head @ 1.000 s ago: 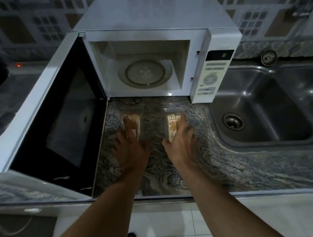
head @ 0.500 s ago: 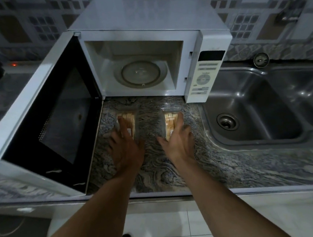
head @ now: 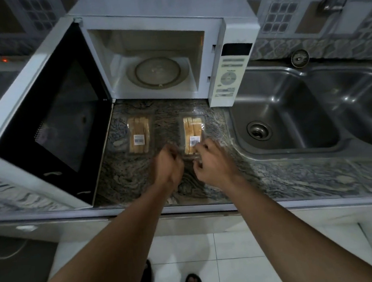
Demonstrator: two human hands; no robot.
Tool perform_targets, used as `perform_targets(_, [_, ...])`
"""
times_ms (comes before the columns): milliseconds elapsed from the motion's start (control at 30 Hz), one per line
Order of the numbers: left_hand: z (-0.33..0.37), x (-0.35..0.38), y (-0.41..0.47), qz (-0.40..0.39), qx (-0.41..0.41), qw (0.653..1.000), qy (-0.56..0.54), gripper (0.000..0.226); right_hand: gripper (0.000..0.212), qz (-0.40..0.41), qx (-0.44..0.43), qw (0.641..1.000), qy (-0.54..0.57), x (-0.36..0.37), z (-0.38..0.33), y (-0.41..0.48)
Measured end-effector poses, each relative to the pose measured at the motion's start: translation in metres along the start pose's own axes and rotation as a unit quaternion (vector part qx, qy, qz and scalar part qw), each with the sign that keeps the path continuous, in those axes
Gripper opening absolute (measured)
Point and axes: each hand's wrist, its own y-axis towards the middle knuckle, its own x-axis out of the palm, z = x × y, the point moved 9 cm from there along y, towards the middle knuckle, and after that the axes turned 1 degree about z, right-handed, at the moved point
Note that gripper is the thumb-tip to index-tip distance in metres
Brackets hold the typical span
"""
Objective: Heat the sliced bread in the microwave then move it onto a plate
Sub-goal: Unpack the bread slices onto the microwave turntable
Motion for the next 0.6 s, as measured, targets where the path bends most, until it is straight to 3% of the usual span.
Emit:
perform_targets(233, [-0.01, 0.027, 0.0, -0.073, -0.137, 0.963, -0.222, 0.024, 0.016, -0.028, -0.018, 0.996, 0.079, 0.003, 0.005, 0.011])
perform_targets(433, [-0.013, 0.031, -0.005, -0.082, -0.182, 0.937, -0.288, 0.025, 0.014, -0.053, 0.018, 0.991, 0.121, 0.0, 0.009, 0.021])
perform_targets(600, [-0.01, 0.029, -0.008, -0.1, -0.19, 0.927, -0.308, 0.014, 0.026, -0.074, 0.059, 0.987, 0.127, 0.0, 0.014, 0.027])
